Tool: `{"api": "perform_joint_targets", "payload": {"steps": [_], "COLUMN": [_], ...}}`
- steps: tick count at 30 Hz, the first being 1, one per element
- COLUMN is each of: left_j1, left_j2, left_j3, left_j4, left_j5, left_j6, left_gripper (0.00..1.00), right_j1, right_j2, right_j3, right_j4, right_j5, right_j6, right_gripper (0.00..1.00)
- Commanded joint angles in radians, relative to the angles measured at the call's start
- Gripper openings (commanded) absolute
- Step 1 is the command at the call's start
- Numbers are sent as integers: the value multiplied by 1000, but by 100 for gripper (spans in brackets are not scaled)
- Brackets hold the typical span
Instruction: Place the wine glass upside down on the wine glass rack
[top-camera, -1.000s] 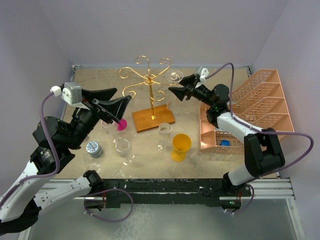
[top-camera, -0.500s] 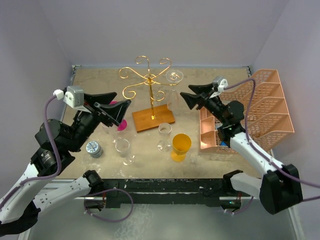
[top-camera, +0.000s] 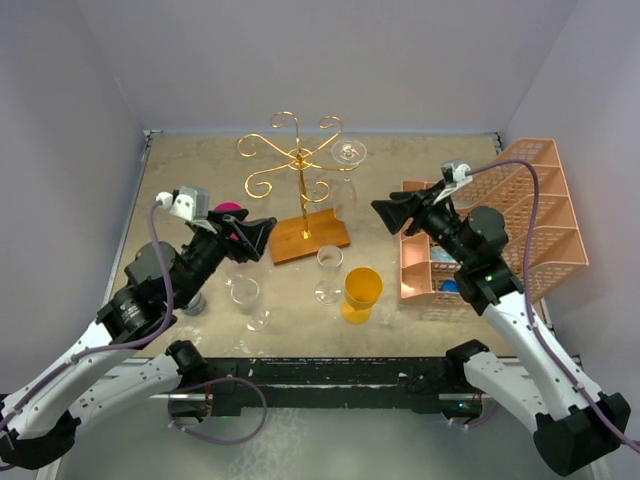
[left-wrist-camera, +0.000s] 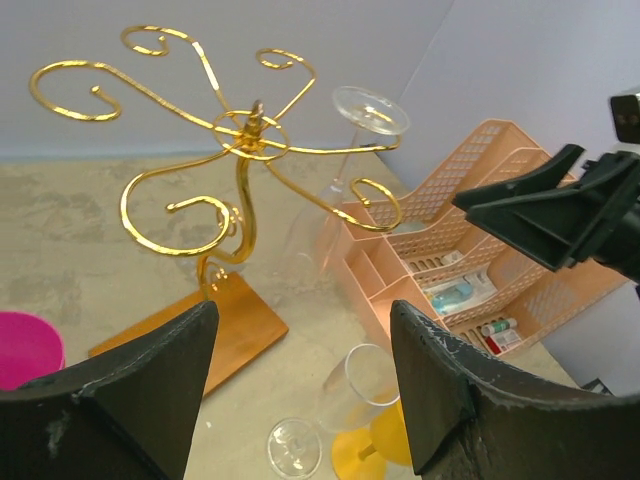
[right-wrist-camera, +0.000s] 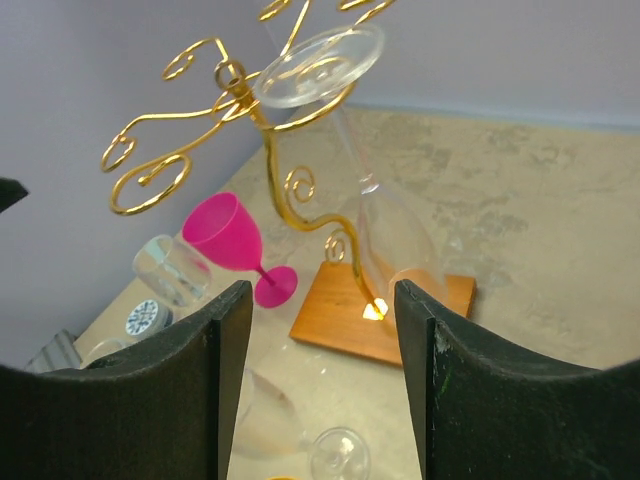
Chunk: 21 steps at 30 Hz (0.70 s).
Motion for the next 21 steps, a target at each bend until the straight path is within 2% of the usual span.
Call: {"api": "perform_joint_targets", "payload": {"steps": [1, 7, 10, 21], "left_j1": [-4, -4, -4, -4], "left_j2": [-12, 8, -10, -57], "left_j3": [-4, 53, 50, 35], "left_j4": [6, -149, -171, -173], "left_j5": [-138, -365, -458, -605], "left_j6": [-43, -31, -51, -62], "left_gripper": [67, 66, 66, 66], "right_j1": [102, 370, 477, 786], "right_j2": [-31, 35, 54, 244], "right_j3": [82, 147, 185, 296], "right_j4": [-159, -248, -286, -485], "right_j5": [127, 376, 474, 719], "right_j6": [43, 120, 156, 263], "right_gripper": [61, 60, 59, 41]}}
